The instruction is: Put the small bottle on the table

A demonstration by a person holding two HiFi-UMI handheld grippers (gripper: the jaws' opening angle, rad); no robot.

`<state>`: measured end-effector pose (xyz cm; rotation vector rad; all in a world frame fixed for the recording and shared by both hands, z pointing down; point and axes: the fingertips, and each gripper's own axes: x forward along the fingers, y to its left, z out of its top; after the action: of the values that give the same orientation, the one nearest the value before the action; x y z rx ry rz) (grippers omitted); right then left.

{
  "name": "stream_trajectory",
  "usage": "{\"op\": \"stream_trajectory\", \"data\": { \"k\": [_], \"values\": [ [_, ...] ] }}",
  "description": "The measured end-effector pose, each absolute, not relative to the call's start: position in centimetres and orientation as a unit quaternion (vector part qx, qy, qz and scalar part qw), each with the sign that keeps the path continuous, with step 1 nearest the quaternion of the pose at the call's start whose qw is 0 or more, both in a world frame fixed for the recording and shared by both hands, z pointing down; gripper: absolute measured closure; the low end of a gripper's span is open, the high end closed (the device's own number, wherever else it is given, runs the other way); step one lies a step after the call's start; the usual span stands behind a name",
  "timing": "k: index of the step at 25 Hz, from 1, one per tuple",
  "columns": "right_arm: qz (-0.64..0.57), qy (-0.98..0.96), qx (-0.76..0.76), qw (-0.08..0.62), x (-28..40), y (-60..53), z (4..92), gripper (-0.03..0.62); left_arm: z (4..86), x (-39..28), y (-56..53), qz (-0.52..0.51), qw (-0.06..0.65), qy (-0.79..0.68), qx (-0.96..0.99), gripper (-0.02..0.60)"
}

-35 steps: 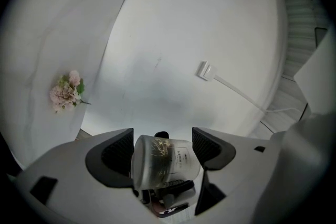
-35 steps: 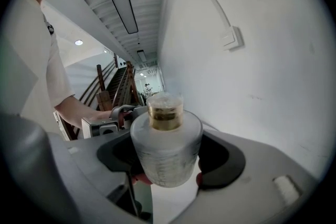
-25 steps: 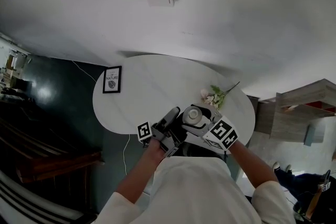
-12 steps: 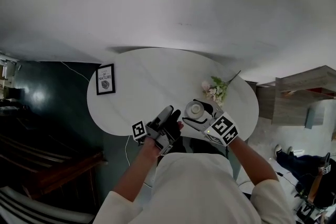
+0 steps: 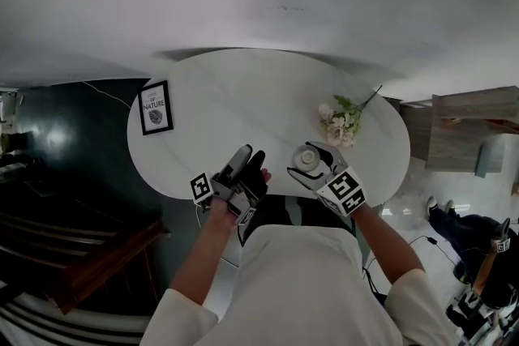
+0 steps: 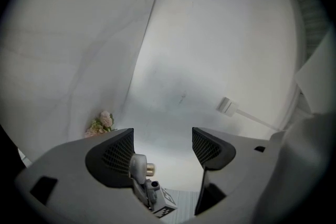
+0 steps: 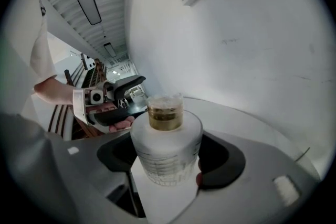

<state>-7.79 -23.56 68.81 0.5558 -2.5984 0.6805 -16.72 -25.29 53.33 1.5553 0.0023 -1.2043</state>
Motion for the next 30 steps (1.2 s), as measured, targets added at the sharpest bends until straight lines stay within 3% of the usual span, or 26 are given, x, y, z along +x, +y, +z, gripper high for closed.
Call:
{"op": "stream_trajectory", "data": {
  "k": [30],
  "values": [
    [0.29,-0.872,0.27,0.286,-4.6,-19.4,85.6,0.249,60.8,-15.6,-25.1,-0.481,0.609,-0.035,0.63,0.245]
  ]
}}
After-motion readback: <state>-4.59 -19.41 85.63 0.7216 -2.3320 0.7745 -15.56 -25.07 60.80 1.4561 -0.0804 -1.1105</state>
